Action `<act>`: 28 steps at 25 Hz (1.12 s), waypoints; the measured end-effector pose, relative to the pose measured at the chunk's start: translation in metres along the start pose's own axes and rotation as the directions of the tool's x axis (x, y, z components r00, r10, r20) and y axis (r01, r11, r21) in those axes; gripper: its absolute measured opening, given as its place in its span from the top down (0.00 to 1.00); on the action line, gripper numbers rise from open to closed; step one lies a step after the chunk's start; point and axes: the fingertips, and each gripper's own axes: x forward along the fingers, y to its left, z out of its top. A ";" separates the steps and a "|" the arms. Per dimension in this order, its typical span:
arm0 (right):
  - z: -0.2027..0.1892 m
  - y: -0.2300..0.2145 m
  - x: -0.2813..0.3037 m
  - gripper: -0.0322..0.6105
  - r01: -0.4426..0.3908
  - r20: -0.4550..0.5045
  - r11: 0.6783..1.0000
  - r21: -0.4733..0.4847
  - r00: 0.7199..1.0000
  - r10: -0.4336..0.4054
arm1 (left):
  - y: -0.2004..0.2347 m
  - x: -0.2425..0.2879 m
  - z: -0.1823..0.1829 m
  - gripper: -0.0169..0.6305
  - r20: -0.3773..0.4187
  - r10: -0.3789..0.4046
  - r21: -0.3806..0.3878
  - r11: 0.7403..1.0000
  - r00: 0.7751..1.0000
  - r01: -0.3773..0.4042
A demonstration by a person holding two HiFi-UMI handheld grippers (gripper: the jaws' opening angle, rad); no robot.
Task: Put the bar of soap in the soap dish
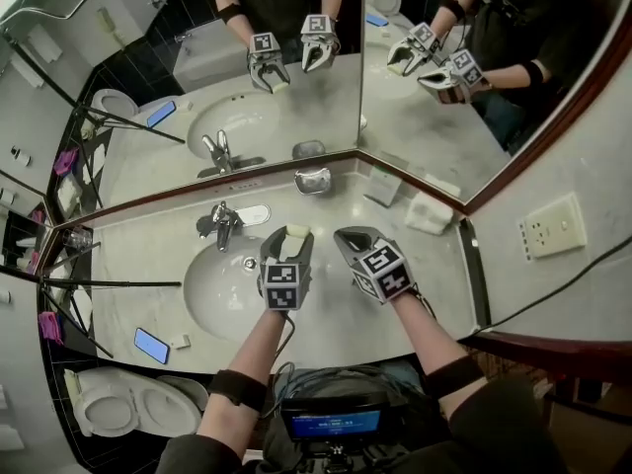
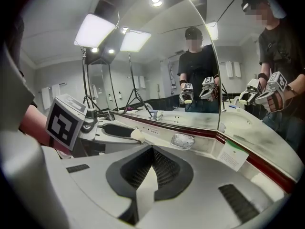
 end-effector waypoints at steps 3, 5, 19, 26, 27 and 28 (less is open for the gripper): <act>0.003 -0.012 0.014 0.92 0.020 -0.018 1.000 -0.002 1.000 -0.020 | 0.009 0.031 0.012 0.60 -0.020 -0.023 0.037 0.999 1.000 0.023; 0.005 -0.020 0.024 0.92 0.035 -0.028 0.999 -0.002 0.999 -0.035 | 0.015 0.051 0.018 0.60 -0.038 -0.037 0.072 0.997 0.999 0.040; -0.005 -0.066 0.086 0.92 0.115 -0.061 0.992 0.048 0.992 -0.112 | 0.039 0.172 -0.001 0.60 -0.225 -0.107 0.218 0.963 0.968 0.157; -0.018 -0.070 0.084 0.92 0.125 -0.084 0.990 0.069 0.989 -0.119 | 0.046 0.192 -0.010 0.60 -0.272 -0.105 0.207 0.964 0.957 0.165; -0.019 -0.071 0.083 0.92 0.126 -0.086 0.989 0.072 0.989 -0.120 | 0.047 0.194 -0.010 0.60 -0.275 -0.105 0.211 0.963 0.956 0.166; -0.020 -0.071 0.081 0.92 0.128 -0.089 0.989 0.074 0.989 -0.121 | 0.047 0.196 -0.011 0.60 -0.275 -0.104 0.214 0.962 0.956 0.166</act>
